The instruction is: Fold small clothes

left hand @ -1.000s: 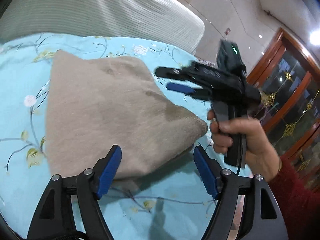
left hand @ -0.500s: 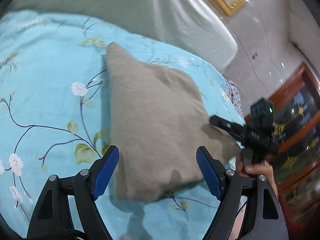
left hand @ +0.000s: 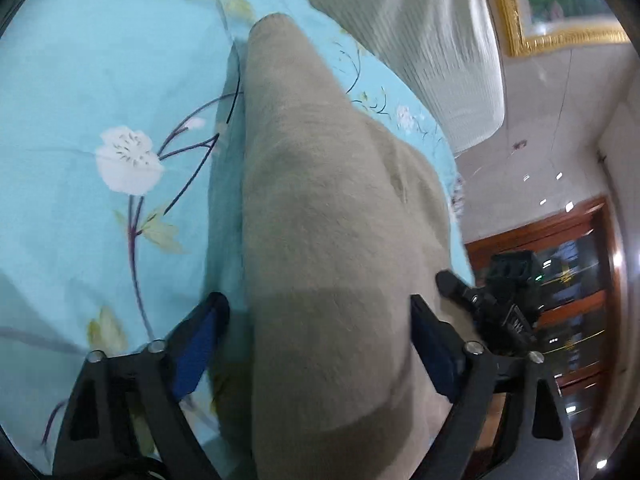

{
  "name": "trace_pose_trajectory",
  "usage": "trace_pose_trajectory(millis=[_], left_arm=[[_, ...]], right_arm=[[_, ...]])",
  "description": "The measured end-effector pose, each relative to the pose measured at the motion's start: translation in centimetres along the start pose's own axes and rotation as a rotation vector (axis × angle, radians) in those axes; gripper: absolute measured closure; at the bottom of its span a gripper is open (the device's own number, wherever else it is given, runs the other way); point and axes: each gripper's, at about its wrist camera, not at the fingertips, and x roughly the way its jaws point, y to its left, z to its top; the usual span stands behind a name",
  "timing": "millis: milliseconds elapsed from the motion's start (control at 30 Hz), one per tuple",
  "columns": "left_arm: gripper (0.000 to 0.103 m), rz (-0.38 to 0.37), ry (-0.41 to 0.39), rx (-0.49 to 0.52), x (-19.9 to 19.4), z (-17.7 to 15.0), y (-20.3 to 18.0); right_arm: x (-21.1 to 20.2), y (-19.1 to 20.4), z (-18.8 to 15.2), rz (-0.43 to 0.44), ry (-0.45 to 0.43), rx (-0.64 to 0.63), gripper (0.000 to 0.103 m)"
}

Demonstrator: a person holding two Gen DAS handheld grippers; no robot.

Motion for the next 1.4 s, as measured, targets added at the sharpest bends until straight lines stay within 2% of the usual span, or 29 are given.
trace_pose_trajectory(millis=[67, 100, 133, 167, 233, 367, 500, 667, 867, 933, 1033, 1100, 1133, 1200, 1300, 1367, 1400], left_arm=[[0.015, -0.007, 0.000, 0.012, 0.3, 0.6, -0.3], [0.022, -0.004, 0.006, 0.028, 0.5, 0.8, -0.5], [0.037, -0.006, 0.013, 0.043, 0.8, 0.9, -0.8], [0.041, -0.007, 0.029, 0.046, 1.2, 0.9, -0.7], [0.052, -0.026, 0.018, 0.045, 0.8, 0.6, -0.6], [0.057, -0.067, -0.017, 0.050, -2.7, -0.9, -0.4], [0.057, -0.032, -0.094, 0.081, -9.8, -3.6, 0.7], [0.057, 0.049, -0.183, 0.059, -19.2, -6.8, 4.4], [0.057, 0.128, -0.268, -0.007, -26.0, -9.2, 9.3], [0.055, 0.146, -0.267, -0.032, -26.5, -9.4, 10.9], [0.047, 0.152, -0.267, -0.062, -26.3, -9.9, 12.3], [0.044, 0.149, -0.278, -0.077, -26.7, -10.2, 12.8], [0.043, 0.149, -0.283, -0.078, -27.0, -10.4, 12.8], [0.039, 0.171, -0.296, -0.075, -27.4, -10.8, 12.5], [0.036, 0.256, -0.361, -0.068, -28.7, -11.7, 11.3], [0.036, 0.349, -0.440, -0.059, -30.5, -12.5, 10.3], [0.036, 0.369, -0.460, -0.050, -30.8, -12.2, 9.5]], right_arm=[[0.6, -0.3, 0.2, 0.031, 0.011, 0.015, 0.023], [1.0, -0.2, 0.3, 0.046, 0.017, 0.017, 0.027], [1.2, -0.2, 0.3, 0.055, 0.022, 0.023, 0.049], [1.6, -0.2, 0.3, 0.077, 0.035, 0.046, 0.061], [1.6, 0.1, 0.1, 0.074, 0.025, 0.063, 0.066], [0.4, 2.9, -0.6, 0.089, -0.013, 0.011, 0.070], [1.2, 7.2, -2.2, 0.159, 0.009, -0.041, 0.071], [5.6, 13.7, -4.8, 0.273, 0.061, -0.138, 0.071], [12.1, 19.7, -7.6, 0.357, 0.151, -0.200, 0.071], [13.8, 20.9, -8.4, 0.338, 0.176, -0.225, 0.070], [15.0, 21.4, -9.2, 0.226, 0.185, -0.263, 0.062], [14.6, 21.1, -9.3, 0.201, 0.184, -0.258, 0.055], [14.4, 20.9, -9.2, 0.186, 0.183, -0.252, 0.048], [13.3, 20.5, -9.1, 0.152, 0.173, -0.238, 0.043], [11.0, 20.4, -8.5, 0.113, 0.116, -0.241, 0.043], [9.7, 20.7, -8.0, 0.078, 0.065, -0.256, 0.043], [8.9, 21.1, -7.8, 0.056, 0.029, -0.271, 0.043]])
